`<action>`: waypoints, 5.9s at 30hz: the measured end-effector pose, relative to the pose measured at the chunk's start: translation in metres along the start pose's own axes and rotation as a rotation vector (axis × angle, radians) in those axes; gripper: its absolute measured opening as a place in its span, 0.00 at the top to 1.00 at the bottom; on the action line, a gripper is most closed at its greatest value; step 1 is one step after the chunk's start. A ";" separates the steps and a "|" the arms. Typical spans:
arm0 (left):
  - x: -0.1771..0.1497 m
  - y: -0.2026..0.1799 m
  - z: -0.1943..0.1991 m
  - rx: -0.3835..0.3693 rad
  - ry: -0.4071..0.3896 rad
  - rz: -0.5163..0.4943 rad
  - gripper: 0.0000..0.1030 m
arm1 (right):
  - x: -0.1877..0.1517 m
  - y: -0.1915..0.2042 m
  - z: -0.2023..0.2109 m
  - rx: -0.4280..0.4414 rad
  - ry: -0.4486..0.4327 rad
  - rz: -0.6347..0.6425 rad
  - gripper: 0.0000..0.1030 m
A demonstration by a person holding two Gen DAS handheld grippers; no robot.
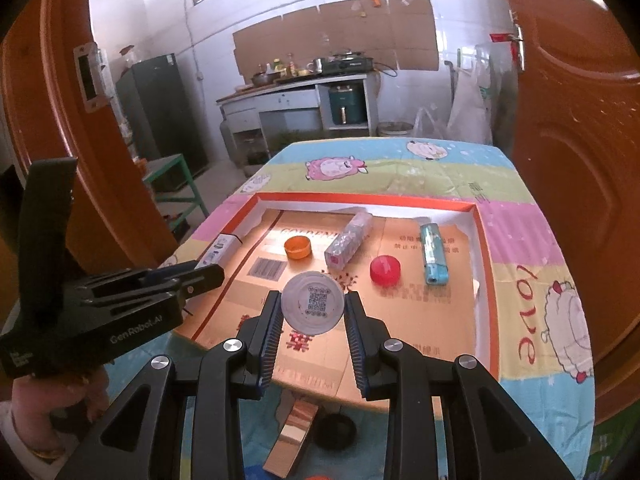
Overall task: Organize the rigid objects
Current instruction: 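Lower both held items into the box lid and open both grippers, then withdraw both tools from the box toward the remaining caps, then grasp the orange cap with the right gripper while the left grasps the blue cap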
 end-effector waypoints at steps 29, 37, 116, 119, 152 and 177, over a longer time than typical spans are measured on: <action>0.005 0.028 -0.051 0.029 0.073 0.041 0.74 | 0.011 -0.005 -0.074 -0.009 0.141 -0.003 0.69; 0.000 0.031 -0.064 0.031 0.109 0.051 0.74 | 0.006 -0.005 -0.089 -0.029 0.182 0.004 0.69; -0.009 -0.036 0.077 -0.048 -0.069 -0.019 0.53 | -0.025 -0.011 0.055 -0.148 0.068 -0.033 0.53; -0.014 -0.039 0.085 -0.050 -0.076 -0.027 0.53 | -0.031 -0.017 0.065 -0.163 0.063 -0.043 0.53; -0.102 -0.077 0.076 -0.172 0.031 -0.073 0.53 | -0.124 -0.030 0.026 -0.199 0.161 0.075 0.55; -0.116 -0.128 0.035 -0.149 0.063 -0.234 0.70 | -0.126 -0.073 0.068 -0.237 0.106 -0.023 0.70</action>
Point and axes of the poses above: each gripper's, at about its wrist camera, not at the fingertips, and z roughly against the way its jaws point, y to its left, x to its top, the point moved 10 cm from there along -z, roughly the way its jaws point, and after that the axes turned 12 degrees about -z, right-handed, at the moved point
